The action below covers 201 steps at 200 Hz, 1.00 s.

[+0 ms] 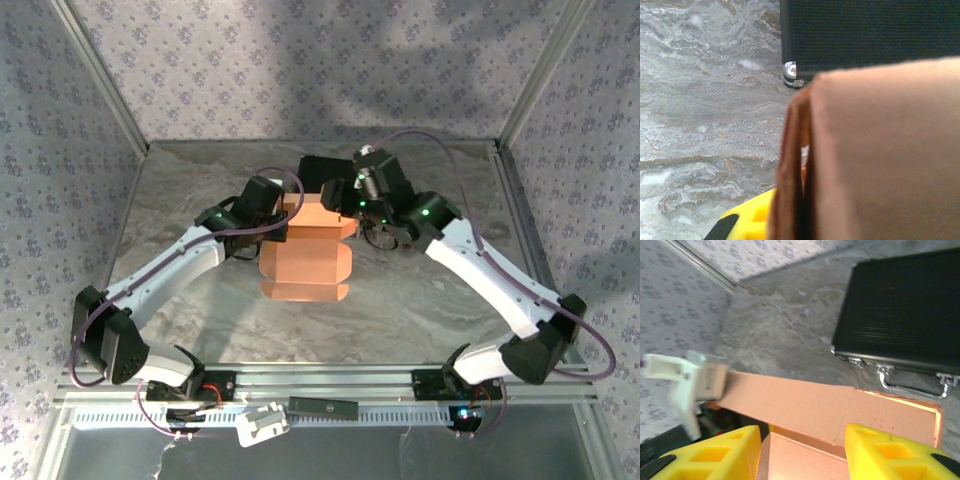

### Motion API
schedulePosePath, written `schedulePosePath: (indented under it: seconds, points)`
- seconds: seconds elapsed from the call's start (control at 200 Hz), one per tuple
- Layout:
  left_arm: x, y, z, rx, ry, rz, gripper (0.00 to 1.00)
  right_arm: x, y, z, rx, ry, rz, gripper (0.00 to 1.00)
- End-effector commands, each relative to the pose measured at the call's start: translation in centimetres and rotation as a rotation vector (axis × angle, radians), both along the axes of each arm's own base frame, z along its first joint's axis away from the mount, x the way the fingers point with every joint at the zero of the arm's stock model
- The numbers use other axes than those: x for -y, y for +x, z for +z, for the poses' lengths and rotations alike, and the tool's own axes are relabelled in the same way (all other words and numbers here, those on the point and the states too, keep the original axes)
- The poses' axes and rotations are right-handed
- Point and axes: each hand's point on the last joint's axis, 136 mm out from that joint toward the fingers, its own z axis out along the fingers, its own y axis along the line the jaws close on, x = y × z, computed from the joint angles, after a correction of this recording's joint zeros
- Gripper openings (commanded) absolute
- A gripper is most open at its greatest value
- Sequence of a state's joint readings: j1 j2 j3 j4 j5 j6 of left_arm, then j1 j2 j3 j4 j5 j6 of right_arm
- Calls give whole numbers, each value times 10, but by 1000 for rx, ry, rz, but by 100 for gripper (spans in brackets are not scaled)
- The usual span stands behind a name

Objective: Fold the paper box

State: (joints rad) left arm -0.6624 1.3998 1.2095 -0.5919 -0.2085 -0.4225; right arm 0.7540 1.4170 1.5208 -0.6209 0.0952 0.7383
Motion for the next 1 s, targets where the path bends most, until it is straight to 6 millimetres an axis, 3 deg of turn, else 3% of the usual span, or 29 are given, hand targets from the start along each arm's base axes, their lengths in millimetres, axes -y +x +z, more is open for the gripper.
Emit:
schedulePosePath:
  seconds: [0.0,0.29,0.53,0.815,0.999]
  points:
    - [-15,-6,11,47,12,80,0,19,6,0,-10,-81,-144,49]
    - [-20,-14,10,61,7,108,0,9,5,-19,-60,-101,-161,49]
    - [-20,-15,8,58,17,115,0,-7,-5,-15,-40,-92,-137,50]
    - [-19,-16,10,67,18,115,0,-7,-7,-24,-88,-86,-164,50]
    - [-15,-17,9,69,17,111,0,-28,-4,-24,-105,-11,-119,51]
